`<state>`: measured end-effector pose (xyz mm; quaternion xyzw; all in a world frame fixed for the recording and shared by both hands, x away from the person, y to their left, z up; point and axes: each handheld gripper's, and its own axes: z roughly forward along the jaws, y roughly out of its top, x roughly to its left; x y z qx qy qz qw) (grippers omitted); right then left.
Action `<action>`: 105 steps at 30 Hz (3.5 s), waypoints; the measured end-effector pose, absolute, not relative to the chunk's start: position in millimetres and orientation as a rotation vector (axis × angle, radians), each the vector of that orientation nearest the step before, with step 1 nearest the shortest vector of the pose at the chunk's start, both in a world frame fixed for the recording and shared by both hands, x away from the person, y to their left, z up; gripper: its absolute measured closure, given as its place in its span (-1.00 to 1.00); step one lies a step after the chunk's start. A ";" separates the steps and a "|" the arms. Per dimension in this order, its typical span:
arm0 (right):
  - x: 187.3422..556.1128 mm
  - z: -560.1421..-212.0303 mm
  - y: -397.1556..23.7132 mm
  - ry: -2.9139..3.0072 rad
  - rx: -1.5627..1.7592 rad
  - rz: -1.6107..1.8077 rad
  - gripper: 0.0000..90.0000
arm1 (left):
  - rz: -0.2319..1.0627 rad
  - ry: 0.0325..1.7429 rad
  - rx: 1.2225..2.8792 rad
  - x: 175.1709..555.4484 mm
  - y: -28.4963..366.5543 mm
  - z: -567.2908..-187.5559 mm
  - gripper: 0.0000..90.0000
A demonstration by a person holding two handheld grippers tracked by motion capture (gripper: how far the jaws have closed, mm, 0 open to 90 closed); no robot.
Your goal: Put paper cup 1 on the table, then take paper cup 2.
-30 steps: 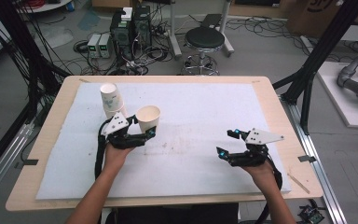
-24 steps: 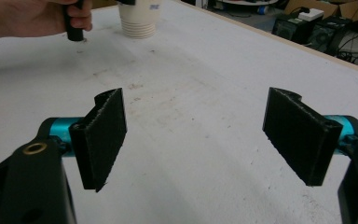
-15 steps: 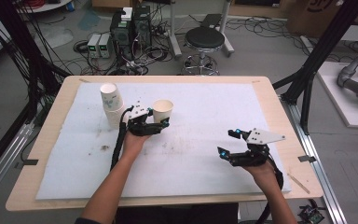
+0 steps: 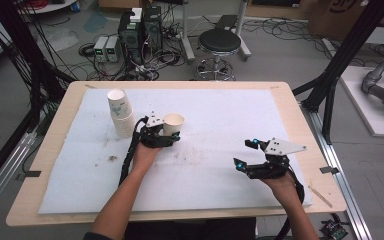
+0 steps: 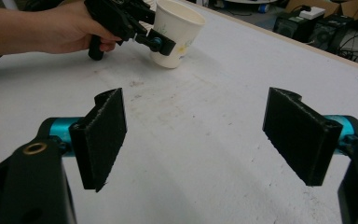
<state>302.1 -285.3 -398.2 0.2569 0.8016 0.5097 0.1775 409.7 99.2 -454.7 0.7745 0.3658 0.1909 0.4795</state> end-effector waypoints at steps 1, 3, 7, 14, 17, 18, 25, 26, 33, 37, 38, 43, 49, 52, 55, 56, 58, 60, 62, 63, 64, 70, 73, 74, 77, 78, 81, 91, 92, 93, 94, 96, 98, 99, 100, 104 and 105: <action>302.1 -398.3 -285.5 2.269 0.725 1.441 -0.51 | 0.461 0.908 1.886 408.4 99.6 -454.7 -0.28; 301.8 -398.4 -285.8 2.271 0.725 1.439 -0.51 | 0.447 0.933 1.892 405.2 102.2 -455.1 -0.29; 301.4 -398.5 -286.9 2.268 0.725 1.437 -0.51 | 0.440 0.937 1.922 402.1 103.9 -454.7 -0.30; 300.5 -398.0 -288.7 2.266 0.726 1.438 -0.51 | 0.366 0.970 1.891 400.5 108.7 -454.5 -0.50; 300.5 -398.5 -289.3 2.267 0.729 1.443 -0.51 | 0.363 0.939 1.883 395.6 113.4 -448.8 -0.54; 300.5 -398.5 -289.4 2.267 0.729 1.443 -0.51 | 0.354 0.925 1.865 392.8 115.4 -446.7 -0.54; 299.1 -398.5 -289.5 2.271 0.735 1.443 -0.51 | 0.385 0.852 1.770 367.9 136.1 -443.8 -0.55; 299.1 -398.4 -289.5 2.271 0.732 1.440 -0.51 | 0.391 0.832 1.761 362.8 139.8 -442.4 -0.55; 299.3 -400.0 -288.2 2.276 0.744 1.424 -0.51 | 0.483 0.746 1.663 327.8 167.8 -430.5 -0.58; 299.8 -400.4 -287.1 2.272 0.745 1.404 -0.51 | 0.509 0.731 1.618 314.4 183.6 -425.6 -0.57; 299.9 -400.4 -286.9 2.270 0.755 1.400 -0.52 | 0.519 0.734 1.607 311.5 187.3 -424.5 -0.57; 300.4 -400.0 -286.1 2.260 0.799 1.360 -0.52 | 0.538 0.734 1.565 299.3 206.6 -421.0 -0.57; 296.5 -399.3 -287.8 2.240 0.814 1.356 -0.52 | 0.542 0.742 1.527 289.2 220.9 -425.5 -0.57; 294.4 -398.4 -289.9 2.221 0.817 1.367 -0.52 | 0.549 0.740 1.538 290.7 222.9 -426.3 -0.57; 294.9 -399.1 -290.3 2.211 0.816 1.373 -0.52 | 0.549 0.756 1.543 290.3 224.4 -428.8 -0.57; 295.2 -400.0 -289.9 2.213 0.819 1.368 -0.52 | 0.547 0.757 1.545 290.1 224.7 -429.0 -0.57; 295.6 -402.2 -288.7 2.220 0.817 1.366 -0.52 | 0.553 0.759 1.546 289.4 224.5 -429.5 -0.57; 295.8 -404.1 -287.4 2.232 0.811 1.361 -0.52 | 0.556 0.764 1.551 289.3 224.1 -430.2 -0.57; 296.3 -405.3 -287.1 2.237 0.807 1.356 -0.52 | 0.555 0.764 1.550 289.8 223.6 -430.3 -0.57; 296.3 -405.2 -287.4 2.235 0.806 1.360 -0.52 | 0.553 0.764 1.549 289.9 223.5 -429.9 -0.57; 295.7 -404.8 -288.0 2.232 0.813 1.365 -0.52 | 0.549 0.760 1.545 290.7 223.4 -429.7 -0.57; 295.3 -404.9 -293.2 2.210 0.826 1.371 -0.52 | 0.529 0.765 1.545 293.3 224.2 -432.2 -0.57; 295.3 -404.0 -293.7 2.202 0.822 1.382 -0.52 | 0.532 0.761 1.544 293.1 224.9 -431.7 -0.57; 295.4 -403.8 -293.4 2.201 0.824 1.379 -0.52 | 0.532 0.765 1.547 293.0 225.4 -432.1 -0.57; 295.1 -403.7 -292.2 2.209 0.821 1.380 -0.52 | 0.533 0.770 1.558 293.0 226.2 -432.7 -0.57; 295.3 -404.0 -291.9 2.212 0.818 1.375 -0.52 | 0.536 0.771 1.563 292.6 226.6 -432.3 -0.57; 296.7 -406.0 -291.8 2.222 0.815 1.372 -0.52 | 0.544 0.776 1.566 289.9 226.7 -430.6 -0.57; 296.0 -405.1 -291.6 2.241 0.803 1.397 -0.52 | 0.548 0.762 1.546 289.2 225.7 -407.2 -0.59; 296.0 -405.1 -291.6 2.245 0.807 1.397 -0.52 | 0.548 0.759 1.546 289.0 225.9 -405.1 -0.59; 296.3 -405.4 -291.6 2.245 0.806 1.395 -0.52 | 0.551 0.754 1.549 288.8 226.4 -402.8 -0.59; 296.5 -405.6 -291.5 2.245 0.805 1.395 -0.52 | 0.552 0.748 1.551 288.8 226.9 -400.4 -0.59; 296.5 -405.7 -291.0 2.248 0.807 1.389 -0.52 | 0.562 0.739 1.559 289.7 229.0 -394.2 -0.59; 296.1 -405.5 -290.4 2.248 0.805 1.390 -0.52 | 0.572 0.734 1.556 291.6 231.6 -386.2 -0.59; 296.0 -405.4 -290.3 2.247 0.802 1.390 -0.52 | 0.578 0.729 1.556 293.0 232.9 -381.7 -0.59; 295.5 -405.2 -289.9 2.251 0.807 1.389 -0.52 | 0.584 0.723 1.556 294.6 234.2 -377.2 -0.59; 295.9 -405.5 -289.5 2.255 0.810 1.389 -0.52 | 0.602 0.721 1.566 304.8 238.3 -358.9 -0.61; 295.9 -405.5 -289.5 2.255 0.810 1.389 -0.52 | 0.606 0.722 1.569 307.8 239.1 -354.8 -0.61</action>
